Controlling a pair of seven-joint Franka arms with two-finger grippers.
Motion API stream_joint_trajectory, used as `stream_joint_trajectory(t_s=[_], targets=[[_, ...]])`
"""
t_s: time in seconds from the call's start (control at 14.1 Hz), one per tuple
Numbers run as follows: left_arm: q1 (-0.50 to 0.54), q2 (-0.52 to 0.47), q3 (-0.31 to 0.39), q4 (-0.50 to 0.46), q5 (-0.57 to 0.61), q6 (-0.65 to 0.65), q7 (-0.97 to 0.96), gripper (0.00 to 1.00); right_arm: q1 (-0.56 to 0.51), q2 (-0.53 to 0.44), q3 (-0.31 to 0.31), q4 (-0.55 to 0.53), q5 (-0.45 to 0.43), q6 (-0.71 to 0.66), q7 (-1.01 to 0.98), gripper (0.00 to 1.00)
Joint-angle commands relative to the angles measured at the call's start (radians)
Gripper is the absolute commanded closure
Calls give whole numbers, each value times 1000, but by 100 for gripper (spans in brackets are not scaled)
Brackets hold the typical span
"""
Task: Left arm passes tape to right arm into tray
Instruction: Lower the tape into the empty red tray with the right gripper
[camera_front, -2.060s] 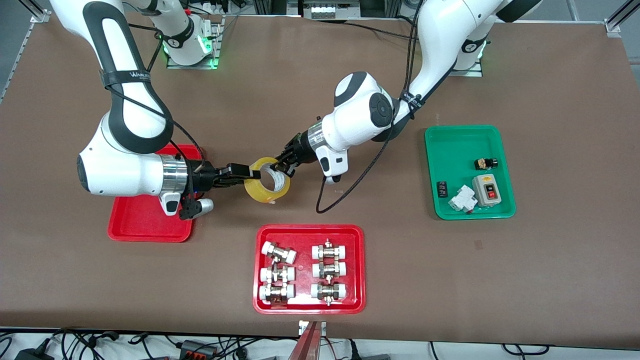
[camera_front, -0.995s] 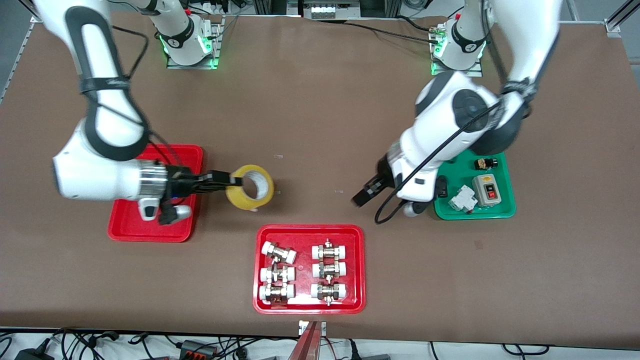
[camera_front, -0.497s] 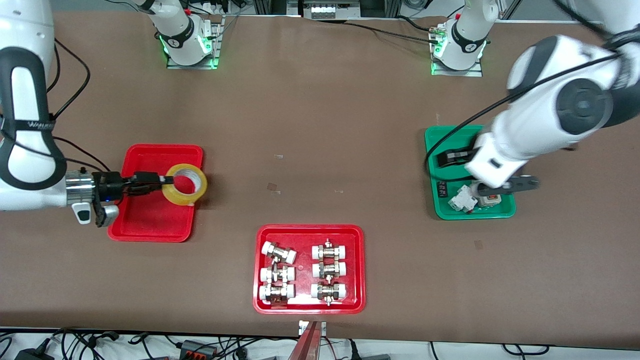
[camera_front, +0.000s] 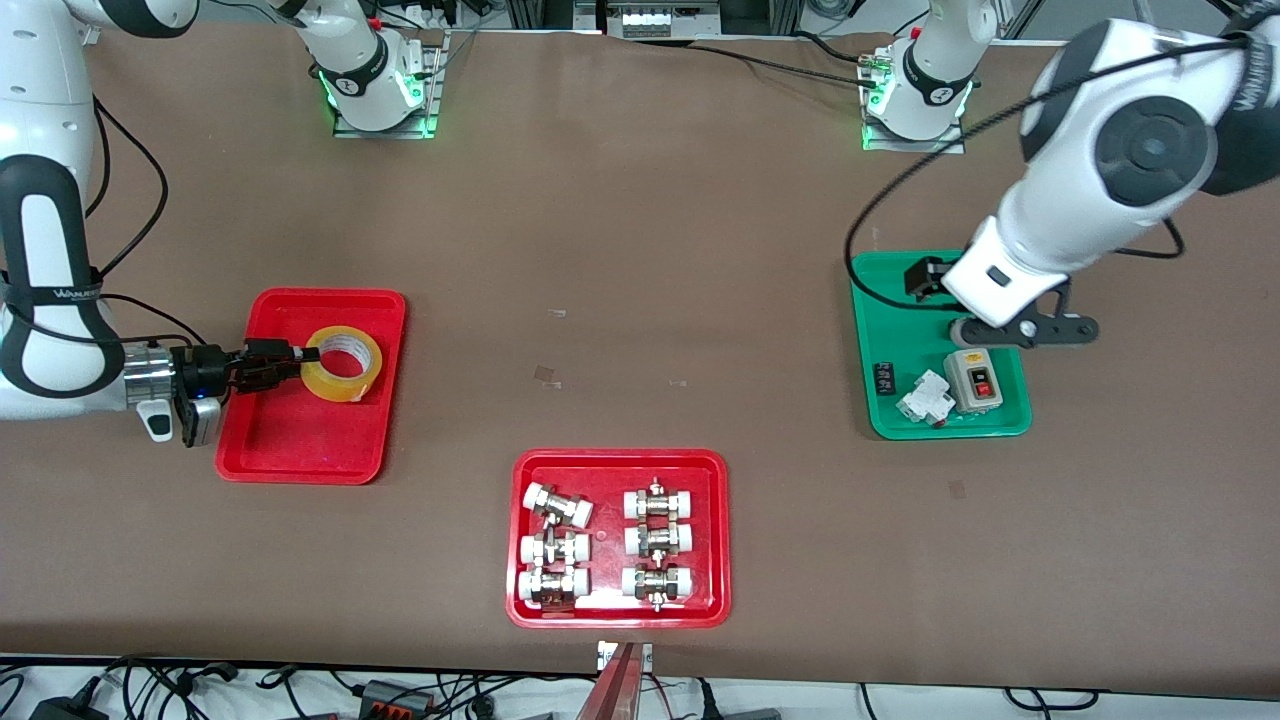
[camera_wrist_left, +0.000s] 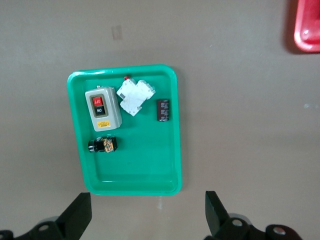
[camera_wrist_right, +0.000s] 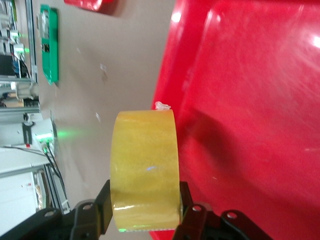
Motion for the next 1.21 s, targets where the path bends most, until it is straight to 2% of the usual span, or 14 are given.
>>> stream_joint_trajectory(t_s=[0.0, 0.14, 0.21, 0.28, 0.36, 0.64, 0.85, 0.99, 1.14], targets=[[13, -130, 3, -139, 19, 39, 25, 0, -12, 7, 18, 12, -40, 11, -38, 88], [19, -126, 9, -122, 16, 26, 32, 0, -8, 7, 18, 12, -91, 44, -41, 60], [30, -121, 12, -101, 15, 22, 32, 0, -2, 7, 18, 12, -118, 64, -42, 25], [40, -114, 12, -90, 15, 22, 32, 0, 2, 7, 18, 12, -141, 87, -47, 9], [53, -104, 12, -70, 18, 19, 33, 0, 9, 4, 20, 12, -178, 131, -85, 0], [94, -45, 13, 14, 21, -11, 30, 0, 51, -19, 18, -1, -282, 234, -121, 0], [99, -40, 15, 53, 22, -47, 32, 0, 93, -81, 15, -1, -370, 255, -95, 0], [123, -23, 16, 94, 22, -49, 36, 0, 144, -148, 1, -3, -460, 256, 12, 0], [137, -11, 16, 97, 21, -35, 96, 0, 178, -243, 3, -30, -532, 247, 158, 0]])
